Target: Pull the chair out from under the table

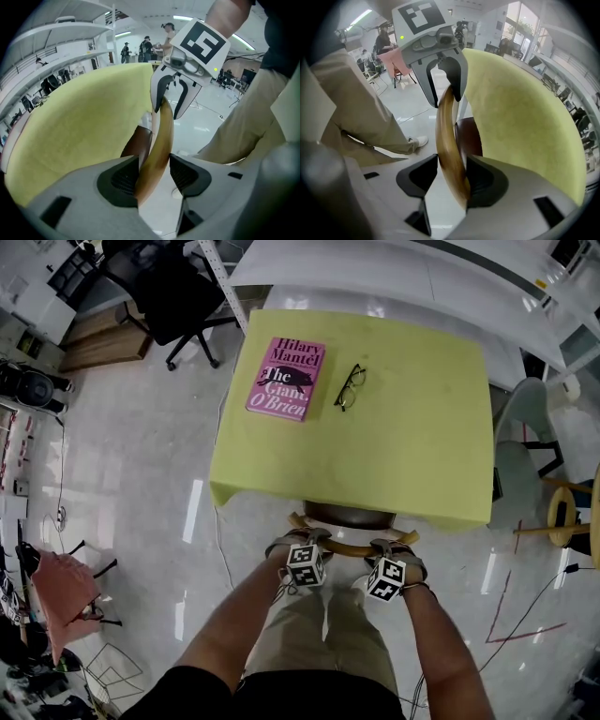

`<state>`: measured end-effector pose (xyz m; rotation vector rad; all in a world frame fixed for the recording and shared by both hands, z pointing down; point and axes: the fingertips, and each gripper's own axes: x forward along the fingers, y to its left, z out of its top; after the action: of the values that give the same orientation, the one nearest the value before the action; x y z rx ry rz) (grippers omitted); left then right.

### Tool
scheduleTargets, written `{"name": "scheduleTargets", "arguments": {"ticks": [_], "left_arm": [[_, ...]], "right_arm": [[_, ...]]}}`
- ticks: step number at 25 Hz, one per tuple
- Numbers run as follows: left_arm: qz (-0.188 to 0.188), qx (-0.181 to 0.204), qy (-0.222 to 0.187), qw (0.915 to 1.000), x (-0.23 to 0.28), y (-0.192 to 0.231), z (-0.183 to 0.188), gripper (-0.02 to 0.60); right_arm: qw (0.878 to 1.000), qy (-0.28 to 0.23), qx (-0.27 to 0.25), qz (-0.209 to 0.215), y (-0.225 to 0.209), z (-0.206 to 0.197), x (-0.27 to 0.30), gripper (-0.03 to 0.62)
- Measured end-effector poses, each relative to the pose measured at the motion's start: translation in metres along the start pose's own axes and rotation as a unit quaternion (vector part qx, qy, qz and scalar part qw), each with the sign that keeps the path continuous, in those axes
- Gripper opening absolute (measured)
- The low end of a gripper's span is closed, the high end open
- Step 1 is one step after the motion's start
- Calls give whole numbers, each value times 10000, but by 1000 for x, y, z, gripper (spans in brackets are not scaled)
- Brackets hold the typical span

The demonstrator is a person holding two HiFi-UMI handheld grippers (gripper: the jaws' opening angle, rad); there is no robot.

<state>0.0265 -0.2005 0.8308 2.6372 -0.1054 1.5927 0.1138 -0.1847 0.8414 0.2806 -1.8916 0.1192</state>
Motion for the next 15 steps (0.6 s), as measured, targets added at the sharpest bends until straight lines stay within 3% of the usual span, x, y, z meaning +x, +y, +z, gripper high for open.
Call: {"name": "scheduleTargets", "arguments": {"ticks": [9, 15], "left_arm": [[-373, 119, 266, 9989, 6, 1, -1, 199], [-695, 78, 534, 9961, 5, -5, -1, 199]], "right_arm": [[9994, 128, -302, 121, -1, -3, 10, 178], [9989, 215, -183, 375, 6, -3, 9, 176]]}}
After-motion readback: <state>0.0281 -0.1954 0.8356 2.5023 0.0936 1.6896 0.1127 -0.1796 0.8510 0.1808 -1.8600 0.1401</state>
